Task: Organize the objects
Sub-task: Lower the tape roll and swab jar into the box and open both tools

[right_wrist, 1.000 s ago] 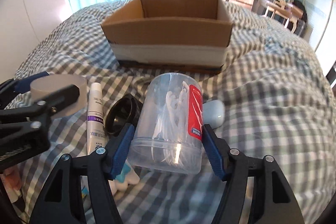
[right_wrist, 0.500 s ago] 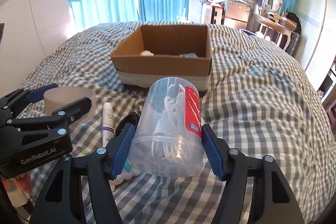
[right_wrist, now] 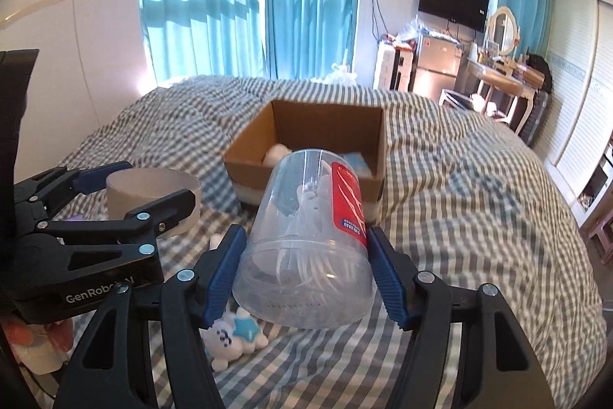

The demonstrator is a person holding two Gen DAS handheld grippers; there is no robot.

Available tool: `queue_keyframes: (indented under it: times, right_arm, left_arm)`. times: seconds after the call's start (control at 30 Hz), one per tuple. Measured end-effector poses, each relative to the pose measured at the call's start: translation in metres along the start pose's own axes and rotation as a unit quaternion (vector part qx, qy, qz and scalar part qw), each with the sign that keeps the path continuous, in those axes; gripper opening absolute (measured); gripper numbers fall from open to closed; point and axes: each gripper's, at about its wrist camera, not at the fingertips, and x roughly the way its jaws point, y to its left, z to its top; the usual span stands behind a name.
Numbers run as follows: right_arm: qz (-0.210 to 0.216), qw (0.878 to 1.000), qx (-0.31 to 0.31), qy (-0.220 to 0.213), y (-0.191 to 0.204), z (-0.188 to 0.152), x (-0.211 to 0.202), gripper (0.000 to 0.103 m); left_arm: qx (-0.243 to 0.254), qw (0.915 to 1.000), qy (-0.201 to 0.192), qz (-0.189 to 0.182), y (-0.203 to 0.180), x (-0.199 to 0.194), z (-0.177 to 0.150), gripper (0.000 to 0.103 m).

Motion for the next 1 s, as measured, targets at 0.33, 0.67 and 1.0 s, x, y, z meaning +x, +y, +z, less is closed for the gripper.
queue_keyframes:
  times: [0.33,0.67,1.0]
  right_arm:
    - [-0.003,1.000,-0.012,-0.028,-0.014,0.067,0.011,0.063]
    - [-0.007,0.999,-0.029,-0.023,-0.021,0.134,0.065,0.063]
    - [0.010,1.000,-0.019,0.008,-0.042,0.174,0.153,0.063]
  left_arm:
    - [-0.013,0.9997,-0.022,0.007,0.017,0.018,0.058,0.081]
    - [-0.007,0.9998,-0.010,0.013,0.030,0.083,0.104,0.081]
    - [0.026,0.9996,0.008,0.005,0.026,0.160,0.122,0.081]
